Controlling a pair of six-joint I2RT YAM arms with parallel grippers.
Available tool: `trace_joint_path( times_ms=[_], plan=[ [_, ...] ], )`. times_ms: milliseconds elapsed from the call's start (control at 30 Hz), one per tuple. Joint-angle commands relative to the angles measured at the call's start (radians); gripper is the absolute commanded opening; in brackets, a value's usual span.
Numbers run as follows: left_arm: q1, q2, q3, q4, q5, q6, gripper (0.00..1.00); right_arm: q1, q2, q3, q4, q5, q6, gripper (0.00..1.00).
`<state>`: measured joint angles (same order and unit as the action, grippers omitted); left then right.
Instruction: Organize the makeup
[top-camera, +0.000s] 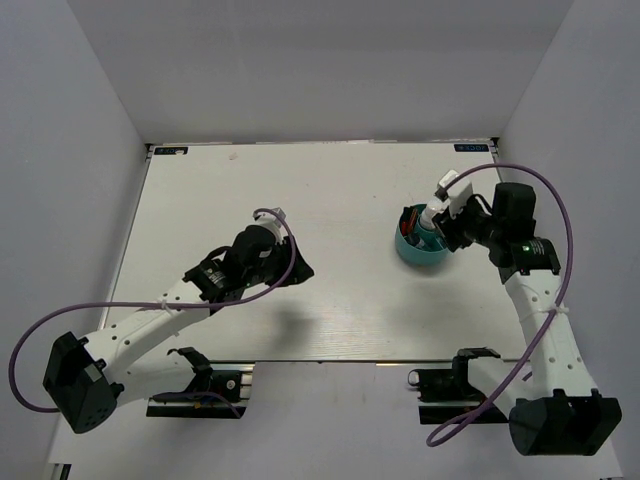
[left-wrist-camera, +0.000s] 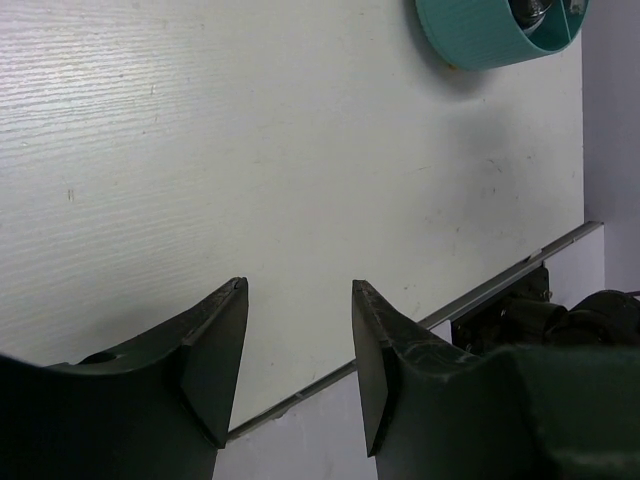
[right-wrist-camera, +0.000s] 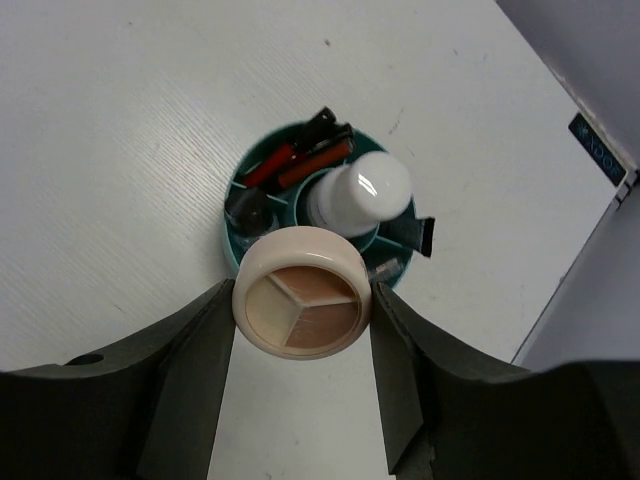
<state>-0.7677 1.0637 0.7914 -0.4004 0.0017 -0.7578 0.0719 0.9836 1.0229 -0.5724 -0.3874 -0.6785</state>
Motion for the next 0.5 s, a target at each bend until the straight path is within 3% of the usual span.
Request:
trace_joint_path(
  times_ms=[0,300,467],
  plan=[
    [-0.002,0.005,-0.003,0.037,0.032,0.015,0.56,-0.053,-0.028,-0.027,0.031,0.004,0.075,0.00],
    [-0.002,-0.018,-0.003,0.018,0.018,0.022,0.56,-0.274,0.069,-0.047,0.060,-0.187,0.114,0.00],
    [-0.002,-0.042,-0.026,0.025,0.014,0.012,0.56,-0.349,0.193,-0.021,0.013,-0.343,-0.015,0.00]
  ],
)
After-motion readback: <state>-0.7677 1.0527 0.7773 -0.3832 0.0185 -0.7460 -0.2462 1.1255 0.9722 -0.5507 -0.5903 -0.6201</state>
